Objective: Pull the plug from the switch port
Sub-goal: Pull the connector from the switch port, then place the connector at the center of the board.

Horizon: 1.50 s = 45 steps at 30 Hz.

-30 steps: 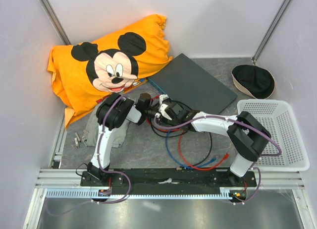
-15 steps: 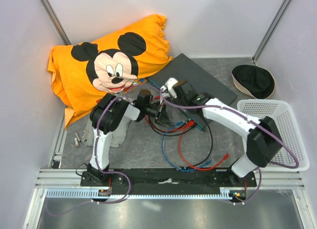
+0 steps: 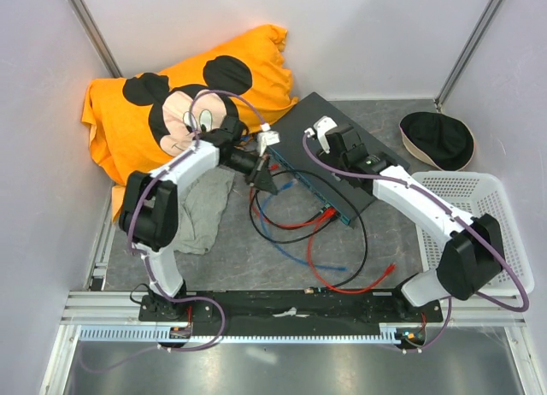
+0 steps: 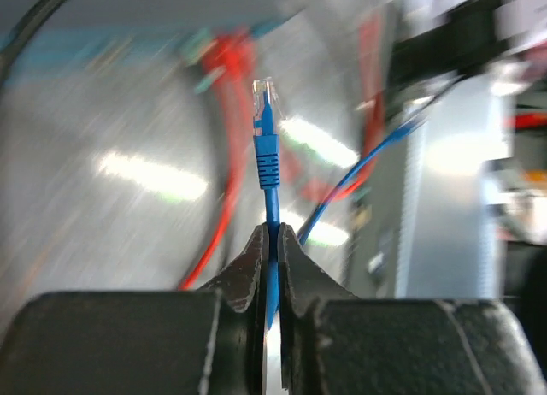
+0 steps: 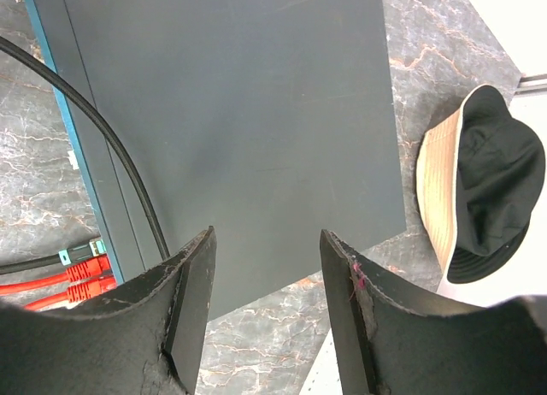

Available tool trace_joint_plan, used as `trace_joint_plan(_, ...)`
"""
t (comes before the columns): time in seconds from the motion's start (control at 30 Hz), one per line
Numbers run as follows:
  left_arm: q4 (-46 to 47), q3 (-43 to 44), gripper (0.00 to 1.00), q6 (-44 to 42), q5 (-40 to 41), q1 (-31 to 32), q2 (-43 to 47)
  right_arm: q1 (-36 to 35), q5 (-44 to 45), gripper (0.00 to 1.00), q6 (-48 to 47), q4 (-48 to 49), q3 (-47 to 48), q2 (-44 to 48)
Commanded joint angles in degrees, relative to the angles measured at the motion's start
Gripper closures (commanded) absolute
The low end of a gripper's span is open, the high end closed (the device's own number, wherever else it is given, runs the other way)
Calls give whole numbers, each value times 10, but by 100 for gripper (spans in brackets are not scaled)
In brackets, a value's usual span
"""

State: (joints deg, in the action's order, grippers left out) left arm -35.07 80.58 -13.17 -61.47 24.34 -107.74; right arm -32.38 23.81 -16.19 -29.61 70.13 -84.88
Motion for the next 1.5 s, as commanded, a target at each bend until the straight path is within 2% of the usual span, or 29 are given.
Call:
trace_joint_plan(0.0, -205, 11, 98, -214, 165, -88, 53, 6, -8, 40, 7, 26, -8, 34)
trace_joint_plan(0.07, -209, 28, 98, -235, 199, -122, 61, 10, -10, 39, 7, 29, -12, 38)
trace_joint_plan(0.3, -263, 161, 98, -245, 175, -236, 112, 21, -20, 39, 8, 32, -35, 72)
trace_joint_plan(0.43, -227, 136, 98, -201, 79, -342, 188, 28, -28, 39, 12, 36, -53, 90)
trace_joint_plan(0.5, -202, 76, 98, -163, 77, -364, 246, 34, -31, 38, 12, 37, -59, 96)
trace_joint_plan(0.7, -200, -30, 98, -243, 259, -374, 363, 42, -32, 38, 16, 34, -56, 98)
trace_joint_plan(0.73, -205, -37, 98, -271, 301, -386, 372, 43, -35, 38, 16, 33, -57, 99)
trace_joint_plan(0.8, -220, -47, 98, -290, 336, -405, 381, 44, -37, 38, 17, 31, -58, 101)
trace_joint_plan(0.83, -227, -49, 98, -302, 377, -424, 375, 44, -39, 38, 18, 30, -61, 102)
trace_joint_plan(0.9, -243, -47, 98, -308, 404, -447, 351, 45, -43, 38, 18, 29, -68, 106)
trace_joint_plan(1.0, -238, -48, 98, -274, 474, -474, 257, 45, -56, 38, 23, 26, -79, 110)
trace_joint_plan(1.1, -177, -64, 91, -221, 505, -473, 214, 45, -72, 38, 24, 18, -86, 109)
trace_joint_plan(1.17, -151, -65, 69, -194, 506, -462, 201, 45, -83, 38, 20, 12, -89, 108)
trace_joint_plan(1.23, -129, -65, 9, -188, 494, -420, 213, 46, -83, 38, 7, 8, -100, 108)
trace_joint_plan(1.27, -127, -62, 7, -186, 483, -402, 221, 46, -82, 37, 4, 6, -104, 107)
trace_joint_plan(1.3, -128, -58, 4, -181, 443, -362, 229, 45, -83, 37, -1, 6, -112, 107)
trace_joint_plan(1.37, -129, -37, 1, -146, 378, -321, 249, 46, -91, 36, -9, 5, -123, 106)
trace_joint_plan(1.4, -129, -29, 1, -123, 286, -284, 251, 46, -98, 36, -8, 10, -127, 107)
trace_joint_plan(1.47, -91, -15, 1, -75, 211, -251, 250, 44, -101, 35, 12, 13, -132, 100)
